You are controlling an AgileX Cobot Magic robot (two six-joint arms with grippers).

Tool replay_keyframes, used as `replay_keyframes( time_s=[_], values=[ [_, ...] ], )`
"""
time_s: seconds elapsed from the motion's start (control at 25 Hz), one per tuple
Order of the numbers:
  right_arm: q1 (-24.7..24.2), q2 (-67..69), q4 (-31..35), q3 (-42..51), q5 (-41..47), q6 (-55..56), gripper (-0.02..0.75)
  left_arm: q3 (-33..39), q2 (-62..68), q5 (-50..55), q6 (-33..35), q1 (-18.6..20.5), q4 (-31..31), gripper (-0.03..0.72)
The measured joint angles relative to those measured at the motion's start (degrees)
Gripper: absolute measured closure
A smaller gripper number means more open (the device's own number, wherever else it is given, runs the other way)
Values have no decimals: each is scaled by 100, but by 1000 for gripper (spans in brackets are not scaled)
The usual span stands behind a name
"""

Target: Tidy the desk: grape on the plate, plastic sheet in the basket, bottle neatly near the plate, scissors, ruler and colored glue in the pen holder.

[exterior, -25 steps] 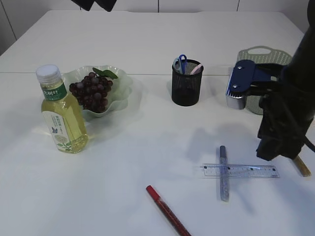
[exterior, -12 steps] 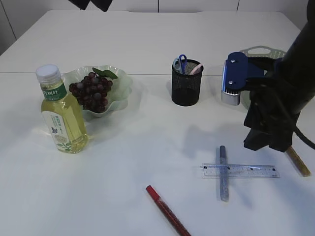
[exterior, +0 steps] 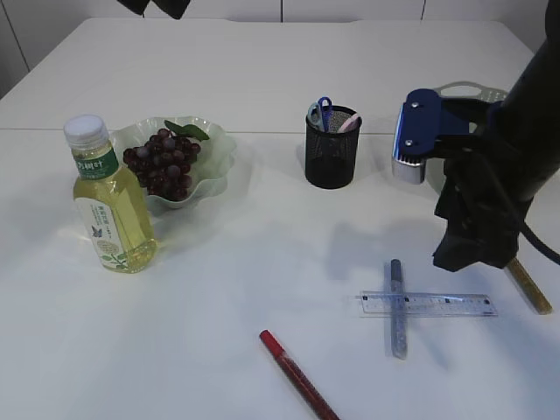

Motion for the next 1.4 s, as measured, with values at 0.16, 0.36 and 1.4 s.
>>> replay_keyframes(
  time_s=[0.16, 0.36, 1.4],
  values=[
    [0, 57, -164, 0, 85, -889, 216, 0, 0, 0, 0, 0, 0, 388],
    [0, 666, -305, 0, 169, -1223, 216, 0, 0, 0, 0, 0, 0, 388],
    [-301, 2016, 80, -269, -387, -1525, 216, 0, 0, 0, 0, 0, 0, 389]
  ],
)
